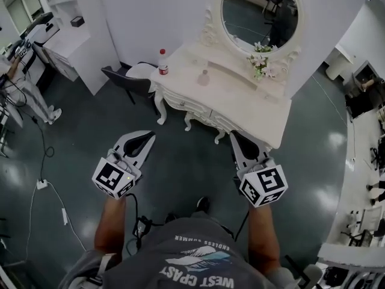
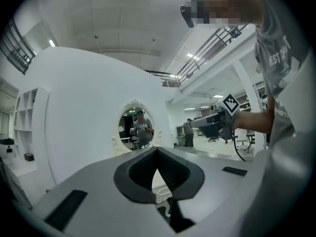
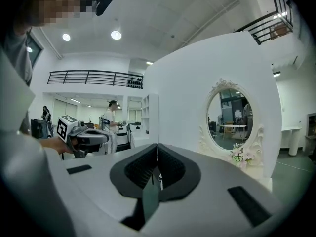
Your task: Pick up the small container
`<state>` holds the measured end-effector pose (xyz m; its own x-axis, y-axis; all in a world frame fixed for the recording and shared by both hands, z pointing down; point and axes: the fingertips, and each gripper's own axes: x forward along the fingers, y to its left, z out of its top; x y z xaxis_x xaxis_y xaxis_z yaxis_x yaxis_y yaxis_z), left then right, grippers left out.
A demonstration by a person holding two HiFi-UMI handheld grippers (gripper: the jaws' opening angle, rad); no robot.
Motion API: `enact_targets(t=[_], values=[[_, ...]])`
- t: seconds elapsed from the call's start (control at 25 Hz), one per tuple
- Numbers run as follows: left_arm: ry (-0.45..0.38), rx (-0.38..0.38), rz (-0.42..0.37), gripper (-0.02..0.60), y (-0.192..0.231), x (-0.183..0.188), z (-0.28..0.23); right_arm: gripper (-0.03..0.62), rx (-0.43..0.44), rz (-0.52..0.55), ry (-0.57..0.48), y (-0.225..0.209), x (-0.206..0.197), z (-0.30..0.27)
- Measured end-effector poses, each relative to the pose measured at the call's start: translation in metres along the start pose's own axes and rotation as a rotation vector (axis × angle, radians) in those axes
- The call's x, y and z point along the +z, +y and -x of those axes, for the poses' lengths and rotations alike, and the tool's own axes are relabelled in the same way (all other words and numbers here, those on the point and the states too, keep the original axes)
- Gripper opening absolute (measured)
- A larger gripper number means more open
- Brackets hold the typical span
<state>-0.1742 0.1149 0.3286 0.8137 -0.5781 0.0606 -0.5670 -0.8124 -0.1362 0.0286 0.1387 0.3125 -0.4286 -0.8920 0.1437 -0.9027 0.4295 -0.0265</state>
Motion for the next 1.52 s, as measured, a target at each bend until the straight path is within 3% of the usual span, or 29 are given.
enact_targets(t=[0.52, 0.76, 1.16, 1.52], values=[[0.058, 0.106, -0.013, 0.016, 0.0, -0.002, -0.07, 0.025, 0.119, -0.014, -0.015, -0.083, 0.0, -0.039], [0.077, 0.117, -0.022, 0.015, -0.007, -0.002, -0.106, 0.025, 0.138, -0.028, -0.016, -0.122, -0.005, -0.045], [0.096, 0.048, -0.015, 0.015, -0.005, -0.009, -0.16, 0.025, 0.084, -0.068, 0.005, -0.167, -0.019, -0.051], [0.057, -0.096, 0.003, 0.015, 0.033, -0.018, -0.226, 0.025, -0.054, -0.088, 0.029, -0.201, -0.023, -0.07]])
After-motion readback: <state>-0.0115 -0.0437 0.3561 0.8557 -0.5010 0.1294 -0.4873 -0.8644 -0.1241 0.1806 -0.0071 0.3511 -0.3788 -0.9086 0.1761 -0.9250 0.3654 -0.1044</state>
